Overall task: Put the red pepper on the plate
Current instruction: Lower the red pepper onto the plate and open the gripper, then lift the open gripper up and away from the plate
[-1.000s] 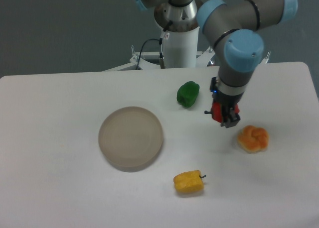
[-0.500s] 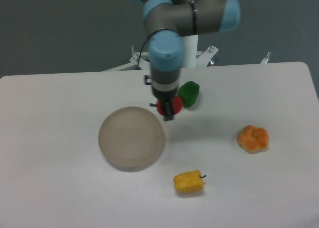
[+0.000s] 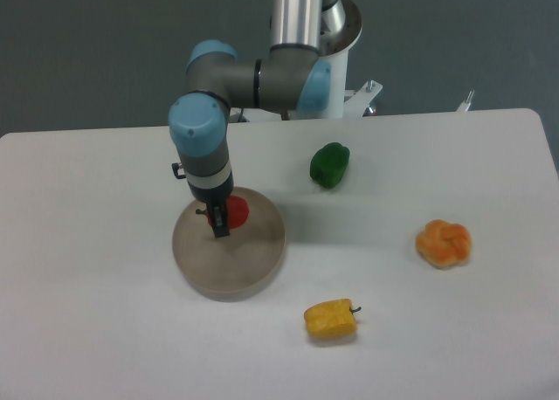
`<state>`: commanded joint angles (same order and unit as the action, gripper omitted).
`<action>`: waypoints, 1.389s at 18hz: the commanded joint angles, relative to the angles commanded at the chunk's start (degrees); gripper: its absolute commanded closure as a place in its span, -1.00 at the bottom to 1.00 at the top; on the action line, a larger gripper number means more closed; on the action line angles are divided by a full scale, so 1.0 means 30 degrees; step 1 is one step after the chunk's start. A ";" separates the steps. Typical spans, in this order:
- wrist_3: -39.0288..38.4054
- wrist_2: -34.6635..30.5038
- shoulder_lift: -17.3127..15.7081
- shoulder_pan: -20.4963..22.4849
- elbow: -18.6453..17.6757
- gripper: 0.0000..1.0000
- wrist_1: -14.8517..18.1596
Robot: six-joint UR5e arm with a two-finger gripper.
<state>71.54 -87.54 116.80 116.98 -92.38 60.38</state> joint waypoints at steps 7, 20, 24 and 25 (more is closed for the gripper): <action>0.0058 -0.0175 0.0238 0.0146 0.1174 -1.00 -0.0030; 0.6205 -0.0322 -0.3747 0.6676 0.1877 -1.00 0.5302; 0.7850 -0.0177 -0.3544 0.7936 0.1849 -1.00 0.5215; 0.7968 -0.0176 -0.3368 0.8084 0.1703 -1.00 0.5041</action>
<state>95.45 -88.07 106.69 141.24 -87.27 75.50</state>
